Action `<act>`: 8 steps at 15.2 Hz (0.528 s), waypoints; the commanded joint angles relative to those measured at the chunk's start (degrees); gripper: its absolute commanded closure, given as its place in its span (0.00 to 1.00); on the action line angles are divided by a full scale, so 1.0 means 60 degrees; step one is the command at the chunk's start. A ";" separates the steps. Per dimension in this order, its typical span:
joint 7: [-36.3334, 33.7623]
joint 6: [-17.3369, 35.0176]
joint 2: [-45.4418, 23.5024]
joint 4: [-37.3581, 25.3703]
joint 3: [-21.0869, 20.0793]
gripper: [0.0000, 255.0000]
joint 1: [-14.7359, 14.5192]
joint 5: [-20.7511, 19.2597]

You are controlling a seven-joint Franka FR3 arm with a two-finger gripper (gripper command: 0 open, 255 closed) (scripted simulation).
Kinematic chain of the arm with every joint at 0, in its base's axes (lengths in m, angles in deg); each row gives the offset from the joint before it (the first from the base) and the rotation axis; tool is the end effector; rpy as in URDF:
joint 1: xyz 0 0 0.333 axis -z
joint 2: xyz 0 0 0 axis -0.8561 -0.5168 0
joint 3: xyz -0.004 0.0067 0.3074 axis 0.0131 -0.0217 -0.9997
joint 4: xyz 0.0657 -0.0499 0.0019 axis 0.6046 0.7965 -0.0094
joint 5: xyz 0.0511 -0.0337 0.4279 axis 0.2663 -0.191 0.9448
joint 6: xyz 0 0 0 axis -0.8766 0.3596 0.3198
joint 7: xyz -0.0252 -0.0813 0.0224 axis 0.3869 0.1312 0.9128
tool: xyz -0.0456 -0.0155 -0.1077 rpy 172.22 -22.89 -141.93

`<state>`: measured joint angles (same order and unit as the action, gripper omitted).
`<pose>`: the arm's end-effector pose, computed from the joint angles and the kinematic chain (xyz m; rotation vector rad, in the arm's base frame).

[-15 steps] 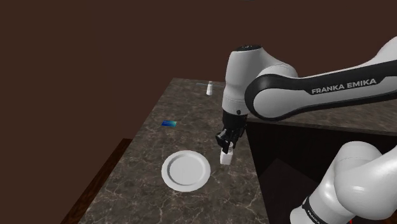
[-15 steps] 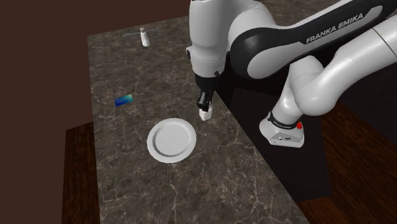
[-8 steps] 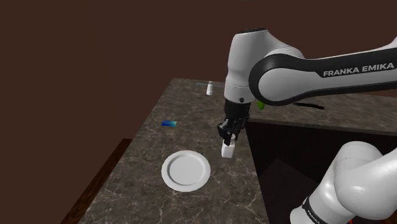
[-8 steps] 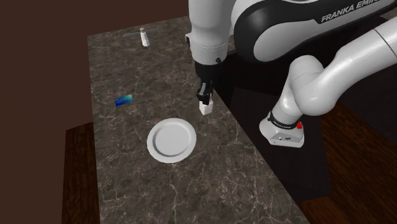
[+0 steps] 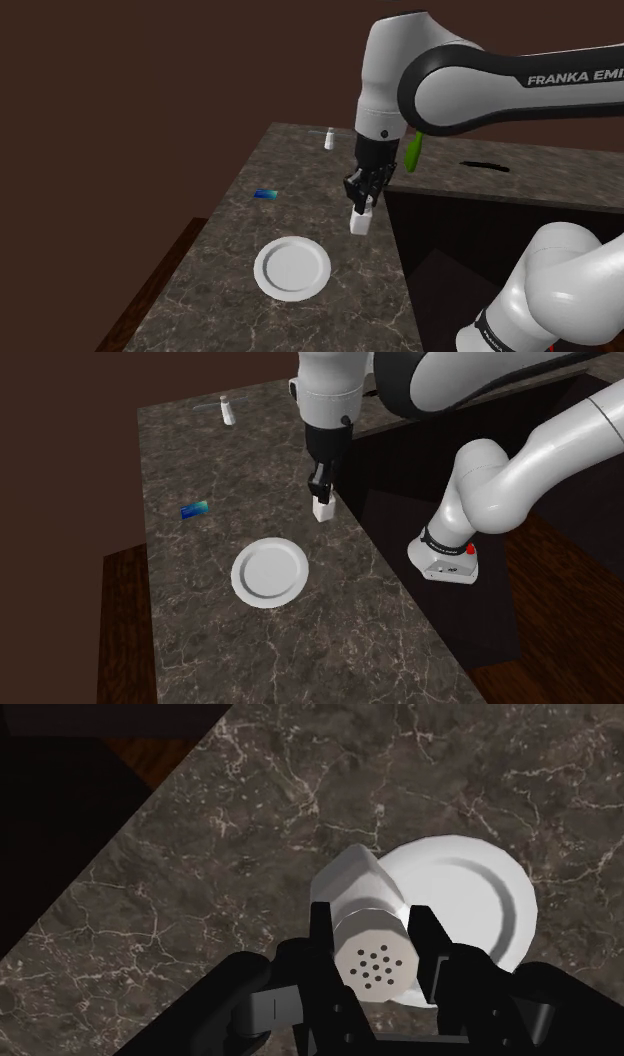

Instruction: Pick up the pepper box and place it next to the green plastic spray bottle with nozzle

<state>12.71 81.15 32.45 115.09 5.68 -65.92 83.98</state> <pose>0.3789 0.1842 0.4995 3.1186 -0.0667 -0.0312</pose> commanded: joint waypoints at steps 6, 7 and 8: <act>-0.0041 -0.0905 0.0000 -0.0902 0.0082 1.00 0.0027 -0.0067; -0.0044 -0.1029 -0.0014 -0.1040 0.0095 1.00 0.0033 -0.0079; -0.0048 -0.1153 -0.0030 -0.1179 0.0107 1.00 0.0040 -0.0091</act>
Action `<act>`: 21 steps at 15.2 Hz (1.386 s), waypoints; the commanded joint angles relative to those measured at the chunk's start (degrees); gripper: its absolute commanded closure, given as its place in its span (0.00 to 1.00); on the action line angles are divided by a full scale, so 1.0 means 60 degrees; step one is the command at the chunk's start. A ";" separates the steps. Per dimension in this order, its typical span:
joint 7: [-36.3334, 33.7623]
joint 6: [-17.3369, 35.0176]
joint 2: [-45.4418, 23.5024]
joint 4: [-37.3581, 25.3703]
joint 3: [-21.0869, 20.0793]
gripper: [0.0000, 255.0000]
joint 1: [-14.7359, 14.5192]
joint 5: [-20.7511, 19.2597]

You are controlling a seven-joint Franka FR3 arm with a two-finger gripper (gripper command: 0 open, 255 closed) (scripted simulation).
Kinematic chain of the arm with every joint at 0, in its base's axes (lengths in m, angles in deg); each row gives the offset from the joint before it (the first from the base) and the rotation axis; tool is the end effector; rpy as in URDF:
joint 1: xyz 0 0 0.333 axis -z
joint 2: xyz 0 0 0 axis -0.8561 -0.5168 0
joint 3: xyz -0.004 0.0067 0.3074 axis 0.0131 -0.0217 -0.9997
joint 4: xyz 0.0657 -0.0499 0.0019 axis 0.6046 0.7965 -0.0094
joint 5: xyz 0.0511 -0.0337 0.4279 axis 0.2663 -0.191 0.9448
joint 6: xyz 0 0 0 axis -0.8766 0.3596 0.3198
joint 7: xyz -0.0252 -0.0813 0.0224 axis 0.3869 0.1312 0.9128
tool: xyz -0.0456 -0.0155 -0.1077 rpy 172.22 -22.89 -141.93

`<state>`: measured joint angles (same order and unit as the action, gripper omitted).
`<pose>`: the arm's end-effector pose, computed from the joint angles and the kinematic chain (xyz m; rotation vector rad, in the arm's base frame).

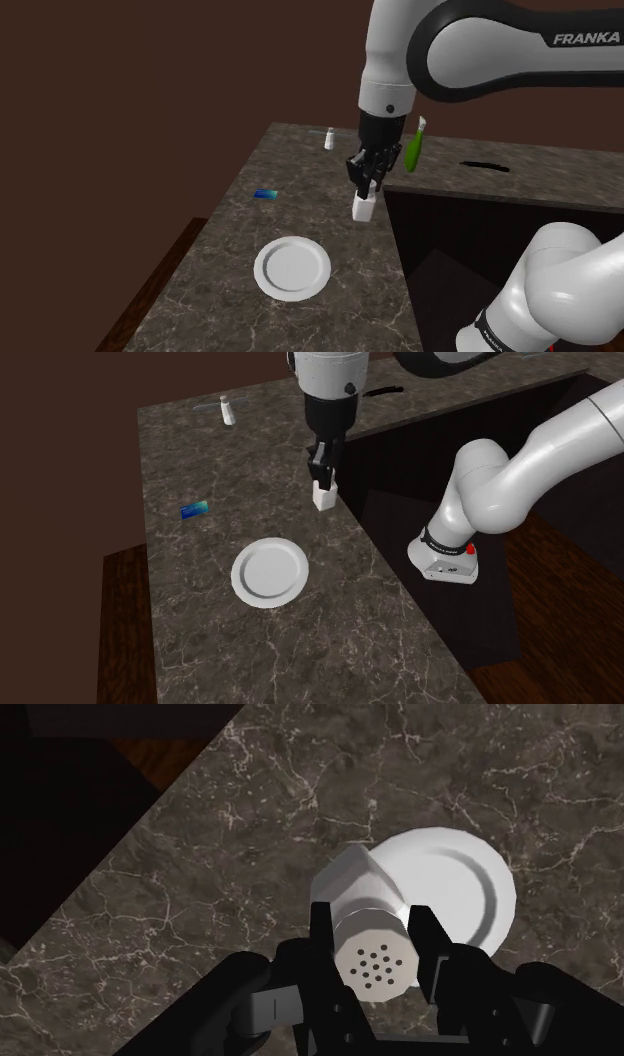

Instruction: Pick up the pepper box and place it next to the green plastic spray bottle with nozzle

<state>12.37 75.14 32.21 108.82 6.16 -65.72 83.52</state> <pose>0.3784 0.1866 0.5455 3.1186 -0.0666 -0.0309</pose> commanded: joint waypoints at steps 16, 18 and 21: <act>-0.0078 -0.2112 -0.0515 -0.2615 0.0160 1.00 0.0121 -0.0198; -0.0094 -0.2358 -0.0616 -0.2961 0.0168 1.00 0.0136 -0.0220; 0.0131 -0.2576 -0.0708 -0.3253 0.0358 1.00 0.0212 -0.0335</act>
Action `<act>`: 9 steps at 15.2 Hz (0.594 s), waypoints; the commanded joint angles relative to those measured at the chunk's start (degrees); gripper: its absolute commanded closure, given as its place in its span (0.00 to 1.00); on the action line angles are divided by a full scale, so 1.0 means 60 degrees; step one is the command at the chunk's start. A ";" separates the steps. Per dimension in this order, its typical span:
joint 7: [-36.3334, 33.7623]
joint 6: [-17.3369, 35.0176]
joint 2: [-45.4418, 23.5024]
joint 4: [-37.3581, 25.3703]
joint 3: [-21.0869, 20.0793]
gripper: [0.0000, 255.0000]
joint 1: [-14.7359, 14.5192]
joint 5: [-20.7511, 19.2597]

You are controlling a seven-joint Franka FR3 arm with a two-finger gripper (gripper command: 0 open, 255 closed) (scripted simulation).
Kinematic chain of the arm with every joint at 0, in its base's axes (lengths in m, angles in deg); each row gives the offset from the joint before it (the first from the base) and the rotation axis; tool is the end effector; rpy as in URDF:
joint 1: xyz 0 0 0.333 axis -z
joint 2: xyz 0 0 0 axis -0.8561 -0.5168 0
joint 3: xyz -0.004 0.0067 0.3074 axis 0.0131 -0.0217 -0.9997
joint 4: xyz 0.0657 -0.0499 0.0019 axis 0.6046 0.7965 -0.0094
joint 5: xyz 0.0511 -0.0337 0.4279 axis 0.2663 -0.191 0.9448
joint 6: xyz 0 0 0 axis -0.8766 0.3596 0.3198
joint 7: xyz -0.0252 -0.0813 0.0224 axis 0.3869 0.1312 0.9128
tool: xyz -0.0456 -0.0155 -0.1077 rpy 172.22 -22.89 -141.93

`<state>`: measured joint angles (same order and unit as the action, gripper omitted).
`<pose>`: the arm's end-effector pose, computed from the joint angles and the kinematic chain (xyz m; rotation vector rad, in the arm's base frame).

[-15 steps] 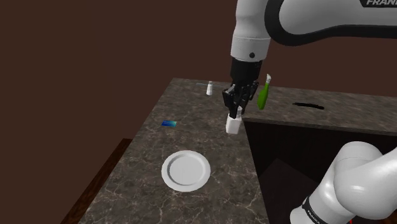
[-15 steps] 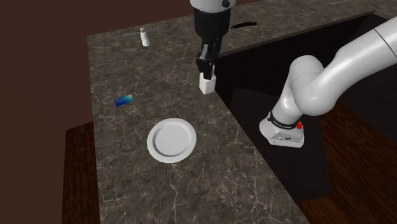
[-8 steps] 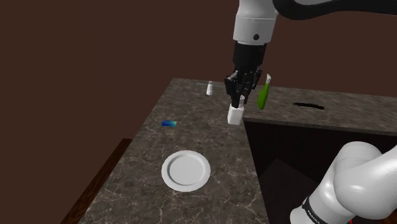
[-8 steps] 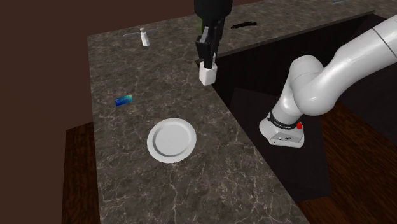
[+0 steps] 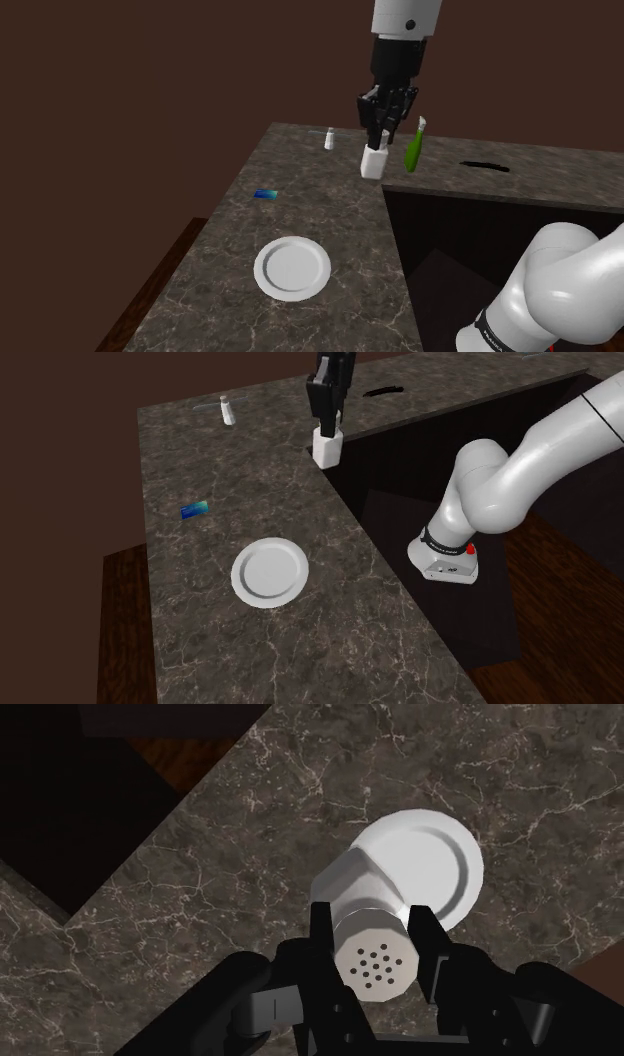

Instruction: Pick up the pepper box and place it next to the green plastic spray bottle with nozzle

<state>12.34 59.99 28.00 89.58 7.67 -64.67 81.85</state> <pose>0.3794 0.1804 0.6643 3.1186 -0.0672 -0.0313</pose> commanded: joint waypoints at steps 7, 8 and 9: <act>0.1780 0.0065 -0.0238 -0.0088 0.1351 1.00 0.0492 -0.0732; 0.2009 0.0088 -0.0311 -0.0135 0.1524 1.00 0.0557 -0.0825; 0.2238 0.0111 -0.0394 -0.0193 0.1693 1.00 0.0626 -0.0914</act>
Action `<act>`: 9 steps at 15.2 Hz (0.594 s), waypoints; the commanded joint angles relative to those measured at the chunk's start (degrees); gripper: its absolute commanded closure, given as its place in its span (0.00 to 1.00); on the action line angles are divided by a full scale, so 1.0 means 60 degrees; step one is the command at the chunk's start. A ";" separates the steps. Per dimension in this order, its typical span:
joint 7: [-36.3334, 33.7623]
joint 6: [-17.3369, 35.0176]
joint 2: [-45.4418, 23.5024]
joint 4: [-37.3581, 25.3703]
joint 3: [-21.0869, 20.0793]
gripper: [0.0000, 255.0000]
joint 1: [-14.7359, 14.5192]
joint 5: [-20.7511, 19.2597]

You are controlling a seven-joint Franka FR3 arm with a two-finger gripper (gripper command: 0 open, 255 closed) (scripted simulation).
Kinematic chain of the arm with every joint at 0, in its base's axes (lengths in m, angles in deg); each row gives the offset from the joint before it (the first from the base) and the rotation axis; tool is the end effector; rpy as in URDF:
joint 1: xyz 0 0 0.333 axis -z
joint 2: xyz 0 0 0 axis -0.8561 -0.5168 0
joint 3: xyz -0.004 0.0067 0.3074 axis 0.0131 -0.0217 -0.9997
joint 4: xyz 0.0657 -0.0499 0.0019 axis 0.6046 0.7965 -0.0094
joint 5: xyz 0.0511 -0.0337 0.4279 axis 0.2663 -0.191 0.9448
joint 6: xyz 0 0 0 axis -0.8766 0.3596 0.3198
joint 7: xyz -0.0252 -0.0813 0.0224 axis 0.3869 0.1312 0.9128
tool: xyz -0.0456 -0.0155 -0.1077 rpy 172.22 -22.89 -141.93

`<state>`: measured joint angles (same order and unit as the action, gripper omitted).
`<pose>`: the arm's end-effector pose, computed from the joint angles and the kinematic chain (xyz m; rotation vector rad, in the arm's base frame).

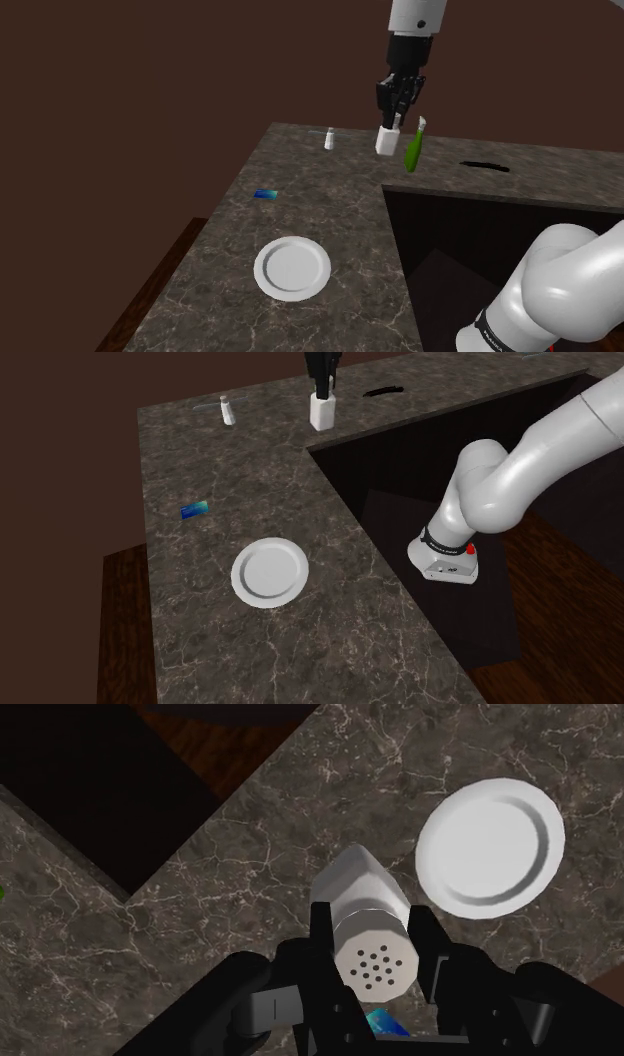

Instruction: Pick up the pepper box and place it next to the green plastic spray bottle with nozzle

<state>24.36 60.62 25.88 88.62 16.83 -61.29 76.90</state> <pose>0.4214 0.0655 0.6657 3.1188 -0.0689 -0.0319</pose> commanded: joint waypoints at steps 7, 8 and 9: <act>0.1818 0.0177 -0.0887 -0.0738 0.1318 1.00 0.0534 -0.0610; 0.2043 0.0199 -0.1045 -0.0883 0.1478 1.00 0.0600 -0.0664; 0.2268 0.0219 -0.1213 -0.1040 0.1636 1.00 0.0668 -0.0711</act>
<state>36.33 61.59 19.66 83.16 25.53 -57.75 73.02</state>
